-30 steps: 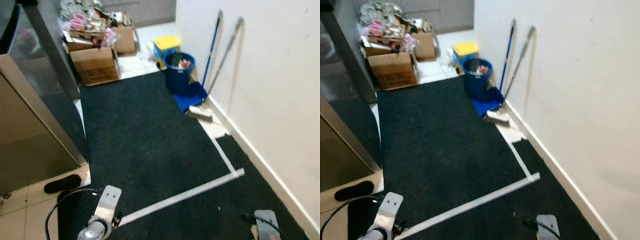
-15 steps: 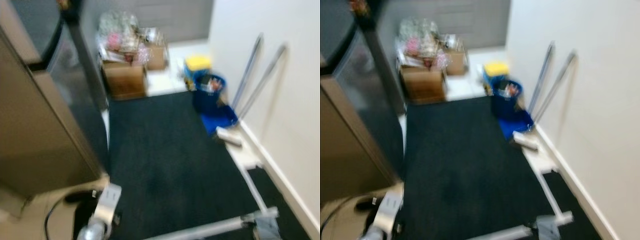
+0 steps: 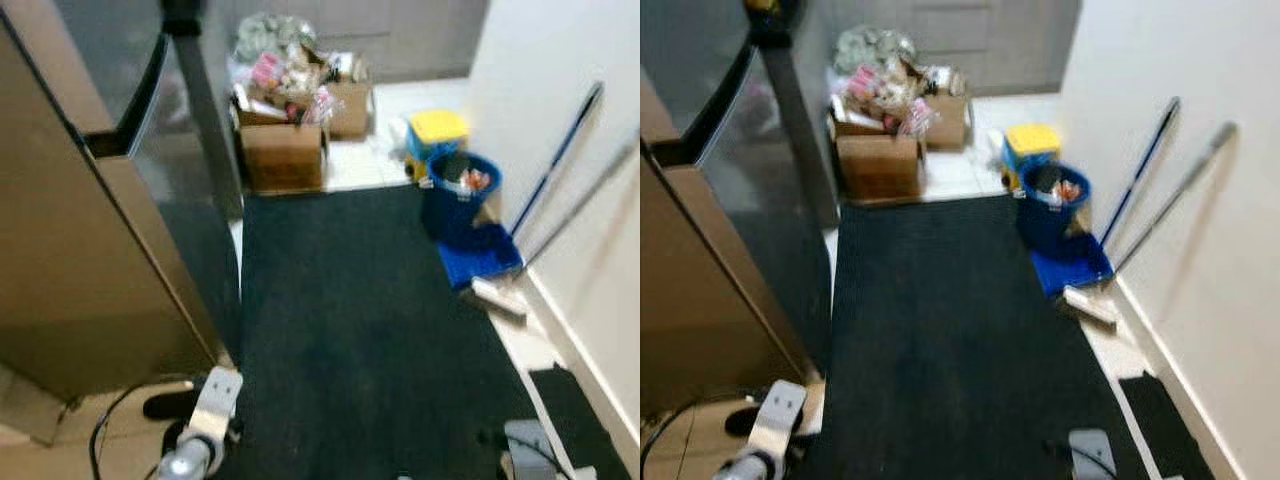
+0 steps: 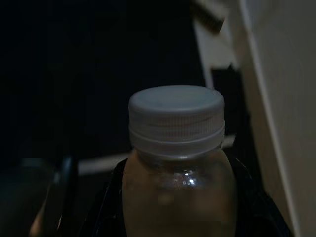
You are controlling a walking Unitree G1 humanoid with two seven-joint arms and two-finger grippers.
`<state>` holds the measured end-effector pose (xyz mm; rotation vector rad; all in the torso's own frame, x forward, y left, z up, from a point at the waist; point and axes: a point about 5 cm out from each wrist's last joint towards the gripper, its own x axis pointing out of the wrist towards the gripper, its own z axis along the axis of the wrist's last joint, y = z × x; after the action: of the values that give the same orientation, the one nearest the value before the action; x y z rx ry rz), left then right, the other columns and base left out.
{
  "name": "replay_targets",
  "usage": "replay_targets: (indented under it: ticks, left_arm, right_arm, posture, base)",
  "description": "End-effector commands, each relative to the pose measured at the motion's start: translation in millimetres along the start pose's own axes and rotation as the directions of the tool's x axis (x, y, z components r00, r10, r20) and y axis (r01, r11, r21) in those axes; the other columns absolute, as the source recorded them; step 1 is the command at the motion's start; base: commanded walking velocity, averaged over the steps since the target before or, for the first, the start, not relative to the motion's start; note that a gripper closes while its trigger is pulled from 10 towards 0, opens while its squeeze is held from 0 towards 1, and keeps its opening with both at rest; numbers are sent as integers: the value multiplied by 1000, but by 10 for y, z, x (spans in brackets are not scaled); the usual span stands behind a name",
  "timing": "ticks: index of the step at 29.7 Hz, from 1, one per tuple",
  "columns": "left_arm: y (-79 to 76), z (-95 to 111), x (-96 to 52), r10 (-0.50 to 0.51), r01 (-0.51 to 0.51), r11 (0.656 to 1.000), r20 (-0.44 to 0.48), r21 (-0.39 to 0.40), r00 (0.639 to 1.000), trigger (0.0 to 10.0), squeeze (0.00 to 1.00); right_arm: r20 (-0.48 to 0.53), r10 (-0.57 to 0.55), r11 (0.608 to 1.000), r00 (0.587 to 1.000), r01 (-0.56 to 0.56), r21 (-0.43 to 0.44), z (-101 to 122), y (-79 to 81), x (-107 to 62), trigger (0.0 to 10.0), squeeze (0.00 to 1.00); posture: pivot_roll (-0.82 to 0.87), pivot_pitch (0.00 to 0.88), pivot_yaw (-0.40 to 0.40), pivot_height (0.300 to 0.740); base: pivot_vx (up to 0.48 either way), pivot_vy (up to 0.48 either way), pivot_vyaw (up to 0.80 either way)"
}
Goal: Restocking fridge
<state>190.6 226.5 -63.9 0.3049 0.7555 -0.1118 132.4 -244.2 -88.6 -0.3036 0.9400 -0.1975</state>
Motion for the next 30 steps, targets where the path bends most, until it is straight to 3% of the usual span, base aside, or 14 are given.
replay_targets:
  ticks: [1,10,18,30]
  left_arm:
    - [-20,-56,-16,-8,8,1000,-23,4,1000,10000,0]
    - [-24,-47,-10,-7,7,1000,-22,3,1000,10000,0]
    - [4,-58,-17,15,-15,1000,-23,-15,1000,10000,0]
    - [185,-194,-126,156,-157,986,-13,-57,988,10000,0]
  right_arm:
    - [-13,6,1000,1000,-6,20,-52,42,-21,10000,0]
    - [-16,7,1000,1000,-7,21,-59,44,-23,10000,0]
    - [-10,9,1000,1000,-8,25,-51,51,-23,10000,0]
    - [37,21,1000,999,-21,-9,11,36,-15,10000,0]
  posture:
    - [10,45,-23,740]
    - [10,44,-23,740]
    - [10,44,-23,740]
    - [9,43,-21,740]
  base:
    - [334,0,0]
    - [330,0,0]
    - [0,0,0]
    - [0,0,0]
